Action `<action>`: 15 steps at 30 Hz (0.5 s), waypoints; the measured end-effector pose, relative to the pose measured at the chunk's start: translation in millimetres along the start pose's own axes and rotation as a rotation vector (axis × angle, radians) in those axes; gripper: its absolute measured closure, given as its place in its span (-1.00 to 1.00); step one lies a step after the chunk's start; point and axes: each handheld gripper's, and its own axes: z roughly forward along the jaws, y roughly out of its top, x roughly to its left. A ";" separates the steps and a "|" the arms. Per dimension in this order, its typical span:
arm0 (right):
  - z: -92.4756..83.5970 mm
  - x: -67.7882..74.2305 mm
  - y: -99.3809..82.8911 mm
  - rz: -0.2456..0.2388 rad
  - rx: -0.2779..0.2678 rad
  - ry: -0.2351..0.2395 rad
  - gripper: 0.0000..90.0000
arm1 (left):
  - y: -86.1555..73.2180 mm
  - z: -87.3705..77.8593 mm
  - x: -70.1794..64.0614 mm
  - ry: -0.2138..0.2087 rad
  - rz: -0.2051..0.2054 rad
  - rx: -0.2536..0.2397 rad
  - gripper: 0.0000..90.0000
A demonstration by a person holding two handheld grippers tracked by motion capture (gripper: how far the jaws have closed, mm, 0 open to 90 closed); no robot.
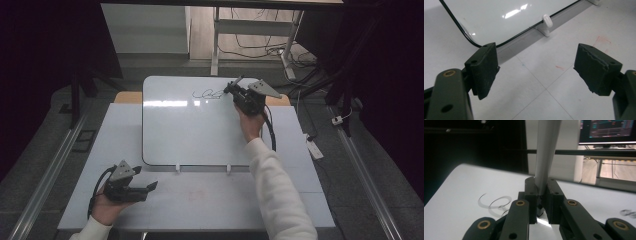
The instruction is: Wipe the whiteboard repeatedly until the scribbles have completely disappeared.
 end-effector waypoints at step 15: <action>3.3 -0.1 3.9 -0.005 0.016 0.005 0.79 | 0.1 0.0 0.2 -0.001 0.002 -0.001 -0.55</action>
